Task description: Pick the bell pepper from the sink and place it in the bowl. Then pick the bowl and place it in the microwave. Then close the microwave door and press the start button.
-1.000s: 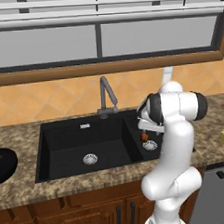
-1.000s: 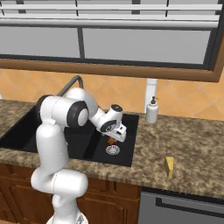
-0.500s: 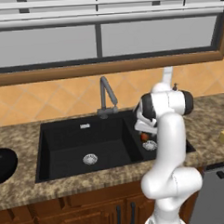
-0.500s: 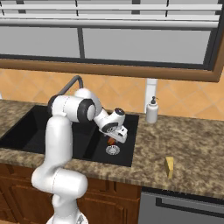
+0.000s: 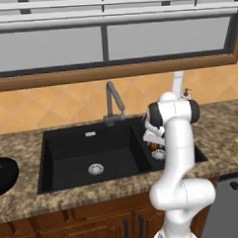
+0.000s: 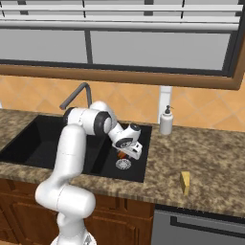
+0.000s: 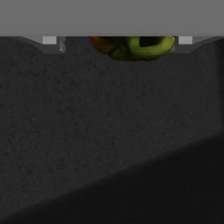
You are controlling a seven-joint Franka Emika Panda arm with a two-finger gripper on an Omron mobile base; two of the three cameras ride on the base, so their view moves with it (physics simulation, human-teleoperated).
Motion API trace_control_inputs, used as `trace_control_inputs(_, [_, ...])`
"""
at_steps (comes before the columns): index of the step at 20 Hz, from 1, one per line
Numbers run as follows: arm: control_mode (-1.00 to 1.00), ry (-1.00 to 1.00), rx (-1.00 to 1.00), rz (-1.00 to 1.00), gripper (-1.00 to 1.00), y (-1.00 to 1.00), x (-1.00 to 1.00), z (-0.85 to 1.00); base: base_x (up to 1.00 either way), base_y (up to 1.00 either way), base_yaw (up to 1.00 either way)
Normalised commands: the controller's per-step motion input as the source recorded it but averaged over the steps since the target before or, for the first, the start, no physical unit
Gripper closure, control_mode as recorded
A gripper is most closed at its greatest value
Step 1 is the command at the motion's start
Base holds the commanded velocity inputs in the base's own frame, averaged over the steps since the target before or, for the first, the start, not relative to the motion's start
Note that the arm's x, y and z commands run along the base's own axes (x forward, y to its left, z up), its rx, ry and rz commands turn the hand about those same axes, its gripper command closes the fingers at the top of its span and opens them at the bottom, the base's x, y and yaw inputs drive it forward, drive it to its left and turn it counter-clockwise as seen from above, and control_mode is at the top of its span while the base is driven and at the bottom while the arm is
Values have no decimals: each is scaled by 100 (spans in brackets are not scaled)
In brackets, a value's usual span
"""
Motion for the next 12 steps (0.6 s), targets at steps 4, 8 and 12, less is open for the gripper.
trace_control_inputs(4, [-100, 0, 0, 0, 100, 22, 0, -38, 0, 0, 0])
trace_control_inputs(8, [-100, 0, 0, 0, 100, 13, -17, -13, 0, 0, 0])
trace_control_inputs(12, [-100, -4, 0, 0, 100, 0, -40, 6, 0, 0, 0])
